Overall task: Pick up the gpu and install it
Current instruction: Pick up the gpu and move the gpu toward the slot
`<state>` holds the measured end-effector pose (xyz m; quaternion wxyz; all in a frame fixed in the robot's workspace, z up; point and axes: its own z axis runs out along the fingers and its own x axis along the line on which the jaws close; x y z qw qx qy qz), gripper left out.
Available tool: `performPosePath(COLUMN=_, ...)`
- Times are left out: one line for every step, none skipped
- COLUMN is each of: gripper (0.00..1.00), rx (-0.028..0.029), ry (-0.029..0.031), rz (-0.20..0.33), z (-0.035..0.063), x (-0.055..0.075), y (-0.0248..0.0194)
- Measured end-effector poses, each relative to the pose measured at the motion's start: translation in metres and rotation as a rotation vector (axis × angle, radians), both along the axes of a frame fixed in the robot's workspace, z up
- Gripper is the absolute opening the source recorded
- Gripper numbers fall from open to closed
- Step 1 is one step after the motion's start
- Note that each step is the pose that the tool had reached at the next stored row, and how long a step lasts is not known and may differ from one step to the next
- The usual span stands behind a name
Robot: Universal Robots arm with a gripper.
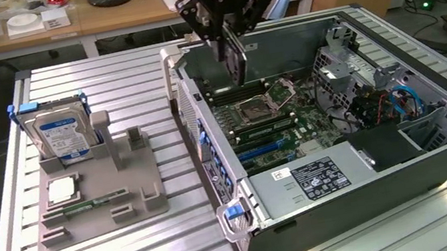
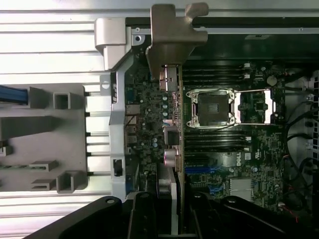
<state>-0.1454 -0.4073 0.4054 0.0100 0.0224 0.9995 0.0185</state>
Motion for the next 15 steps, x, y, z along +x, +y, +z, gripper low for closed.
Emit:
performPosePath(gripper=0.28, rx=-0.0001, ry=0.0047, rz=0.0, z=0.0, x=0.004, y=0.0)
performPosePath(gripper=0.28, rx=-0.0001, ry=0.0108, rz=0.0, z=0.0001, x=0.008, y=0.0)
performPosePath(gripper=0.28, rx=0.0001, ry=0.0179, rz=0.0, z=0.0, x=0.012, y=0.0)
performPosePath(gripper=0.28, rx=0.0001, ry=0.0215, rz=0.0, z=0.0, x=0.015, y=0.0)
performPosePath(gripper=0.28, rx=0.0, ry=0.0217, rz=0.0, z=0.0, x=0.017, y=0.0)
performPosePath(gripper=0.28, rx=0.0, ry=0.0217, rz=0.0, z=0.0, x=0.019, y=0.0)
performPosePath(gripper=0.28, rx=0.0001, ry=0.0217, rz=0.0, z=-0.0001, x=0.021, y=0.0)
performPosePath(gripper=0.28, rx=0.0001, ry=0.0216, rz=0.0, z=-0.0001, x=0.022, y=0.0)
performPosePath(gripper=0.28, rx=0.0001, ry=0.0217, rz=0.0, z=-0.0001, x=0.024, y=0.0)
performPosePath(gripper=0.28, rx=0.0, ry=0.0217, rz=0.0, z=-0.0002, x=0.026, y=0.0)
performPosePath(gripper=0.28, rx=0.0, ry=0.0217, rz=0.0, z=-0.0002, x=0.029, y=0.0)
performPosePath(gripper=0.28, rx=0.0001, ry=0.0217, rz=0.0, z=-0.0003, x=0.031, y=0.0)
performPosePath(gripper=0.28, rx=0.0001, ry=0.0217, rz=0.0, z=-0.0003, x=0.034, y=0.0)
performPosePath(gripper=0.28, rx=0.0001, ry=0.0217, rz=0.0, z=-0.0004, x=0.037, y=0.0)
performPosePath(gripper=0.28, rx=0.0001, ry=0.0217, rz=0.0, z=-0.0004, x=0.04, y=0.0)
